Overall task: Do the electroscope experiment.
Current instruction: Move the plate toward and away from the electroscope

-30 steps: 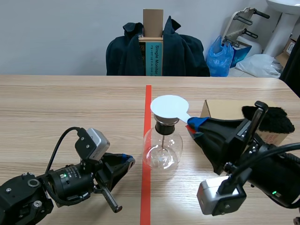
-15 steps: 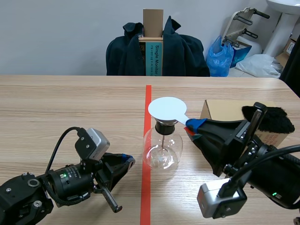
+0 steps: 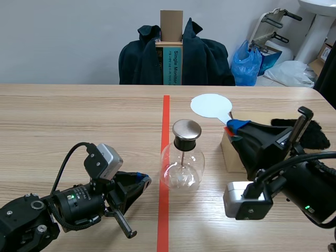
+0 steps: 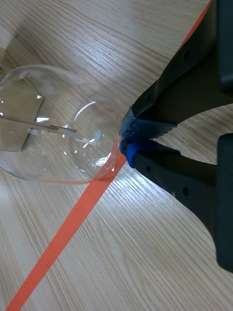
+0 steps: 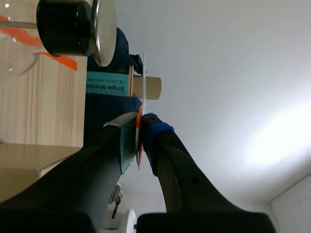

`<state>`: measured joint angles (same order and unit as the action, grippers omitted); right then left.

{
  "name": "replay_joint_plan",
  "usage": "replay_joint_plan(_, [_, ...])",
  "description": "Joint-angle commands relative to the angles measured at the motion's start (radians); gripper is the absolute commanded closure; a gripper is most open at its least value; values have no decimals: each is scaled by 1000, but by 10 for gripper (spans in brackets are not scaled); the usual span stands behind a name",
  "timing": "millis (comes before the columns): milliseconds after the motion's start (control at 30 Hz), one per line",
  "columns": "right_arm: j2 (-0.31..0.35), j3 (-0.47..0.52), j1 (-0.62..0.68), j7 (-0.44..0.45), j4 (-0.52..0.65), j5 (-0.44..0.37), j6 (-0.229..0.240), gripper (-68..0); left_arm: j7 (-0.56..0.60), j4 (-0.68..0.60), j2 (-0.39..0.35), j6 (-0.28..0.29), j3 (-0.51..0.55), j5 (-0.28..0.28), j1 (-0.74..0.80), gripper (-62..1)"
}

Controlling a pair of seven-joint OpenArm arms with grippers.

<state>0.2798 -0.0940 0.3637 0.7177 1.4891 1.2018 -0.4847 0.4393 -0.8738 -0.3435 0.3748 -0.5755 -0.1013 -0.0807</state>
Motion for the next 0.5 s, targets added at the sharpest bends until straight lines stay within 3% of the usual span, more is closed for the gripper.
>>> replay_joint_plan(0, [8,3,-4,-18,-19,0,-19,-8,16,-22,8,4,1,-6,-5,-17])
replay_joint_plan(100, [8,3,-4,-51,-46,0,-49,-8,16,-22,11,4,1,-6,-5,-17])
replay_joint_plan(267, [8,3,-16,-122,-68,0,-50,-8,16,-22,11,4,1,-6,-5,-17])
replay_joint_plan(467, [8,3,-18,-135,-73,0,-50,-8,16,-22,11,4,1,-6,-5,-17])
